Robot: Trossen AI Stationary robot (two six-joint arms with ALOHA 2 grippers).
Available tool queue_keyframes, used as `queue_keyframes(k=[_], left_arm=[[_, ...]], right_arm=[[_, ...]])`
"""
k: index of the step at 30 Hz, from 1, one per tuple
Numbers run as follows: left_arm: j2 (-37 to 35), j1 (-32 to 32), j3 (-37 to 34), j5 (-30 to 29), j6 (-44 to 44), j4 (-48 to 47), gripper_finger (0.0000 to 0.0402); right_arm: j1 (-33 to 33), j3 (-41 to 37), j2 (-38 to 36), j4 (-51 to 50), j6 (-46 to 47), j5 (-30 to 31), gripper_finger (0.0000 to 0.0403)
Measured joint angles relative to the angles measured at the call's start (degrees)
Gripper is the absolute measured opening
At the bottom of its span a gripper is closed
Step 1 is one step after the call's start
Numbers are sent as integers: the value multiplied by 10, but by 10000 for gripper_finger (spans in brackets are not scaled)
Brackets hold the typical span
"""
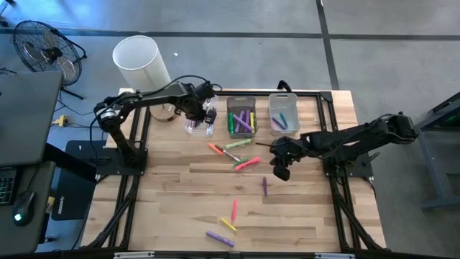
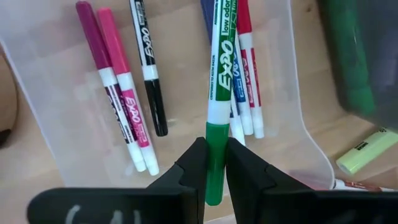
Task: Pick & Place Markers
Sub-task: Put the green dry erase marker into the transparent bin, then put the purple pen into the gray bin
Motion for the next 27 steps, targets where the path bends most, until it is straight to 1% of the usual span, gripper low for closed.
queue_keyframes(k=[2,4,7,12,14,16,19,21,24,27], left_arm=[[0,1,0,1,-2,0,53],[0,1,0,1,-5,0,69],[0,1,0,0,-15,1,107],[0,1,0,-9,-11,27,176],[-4,-3,0,8,15,50,192],[-20,-17,0,13,55,79,195],[-54,-61,1,9,94,103,184],[-75,-100,1,5,125,110,163],[-106,-167,1,-11,193,94,107],[-119,-237,-6,-12,280,84,30]], right_arm=[[4,0,0,-10,0,1,0],[9,0,0,-12,0,4,0],[18,0,0,-11,4,4,0],[39,0,0,-11,50,8,0],[48,0,0,-11,71,21,0],[58,0,0,-11,99,42,0],[75,0,0,-4,166,75,0],[90,0,0,14,207,97,0],[115,0,0,58,259,152,0],[135,8,0,96,297,215,0]])
